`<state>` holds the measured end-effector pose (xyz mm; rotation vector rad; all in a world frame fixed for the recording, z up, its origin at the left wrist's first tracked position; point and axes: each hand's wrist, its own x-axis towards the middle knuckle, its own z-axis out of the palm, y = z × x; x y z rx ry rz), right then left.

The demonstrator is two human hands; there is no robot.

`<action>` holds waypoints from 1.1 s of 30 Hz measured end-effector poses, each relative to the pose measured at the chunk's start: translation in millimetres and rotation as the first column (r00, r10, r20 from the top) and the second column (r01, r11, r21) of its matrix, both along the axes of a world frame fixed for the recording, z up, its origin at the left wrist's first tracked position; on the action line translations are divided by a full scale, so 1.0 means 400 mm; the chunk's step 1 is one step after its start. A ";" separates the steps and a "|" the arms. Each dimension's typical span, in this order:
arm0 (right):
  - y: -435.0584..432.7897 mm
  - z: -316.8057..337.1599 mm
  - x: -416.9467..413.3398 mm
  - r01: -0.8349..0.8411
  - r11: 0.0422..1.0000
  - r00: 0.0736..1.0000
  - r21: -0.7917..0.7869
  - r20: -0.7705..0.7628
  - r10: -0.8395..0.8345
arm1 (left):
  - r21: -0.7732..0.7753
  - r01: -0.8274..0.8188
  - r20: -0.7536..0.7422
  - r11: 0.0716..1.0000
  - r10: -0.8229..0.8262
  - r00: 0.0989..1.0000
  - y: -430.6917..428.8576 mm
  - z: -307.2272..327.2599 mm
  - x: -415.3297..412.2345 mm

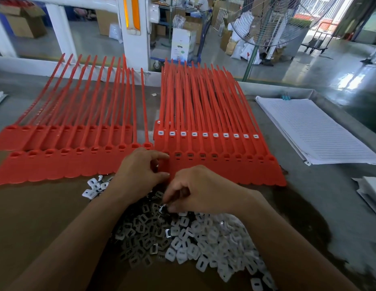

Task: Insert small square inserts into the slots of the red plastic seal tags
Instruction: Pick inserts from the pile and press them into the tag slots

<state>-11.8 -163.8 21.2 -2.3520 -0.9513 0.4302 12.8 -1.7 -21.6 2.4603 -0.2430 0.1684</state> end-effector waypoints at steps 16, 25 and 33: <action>-0.004 -0.027 0.010 0.069 0.987 0.997 0.143 -0.039 -0.064 | -0.015 0.011 0.007 1.000 -0.011 1.000 -0.001 -0.001 0.005; -0.122 -0.006 0.081 0.444 0.874 0.872 0.196 0.131 -0.472 | -0.028 0.014 0.003 1.000 -0.014 1.000 0.001 -0.004 0.003; -0.213 -0.040 0.121 0.702 0.668 0.677 0.248 0.058 -0.734 | -0.046 0.010 -0.001 0.999 -0.010 1.000 0.002 -0.010 0.003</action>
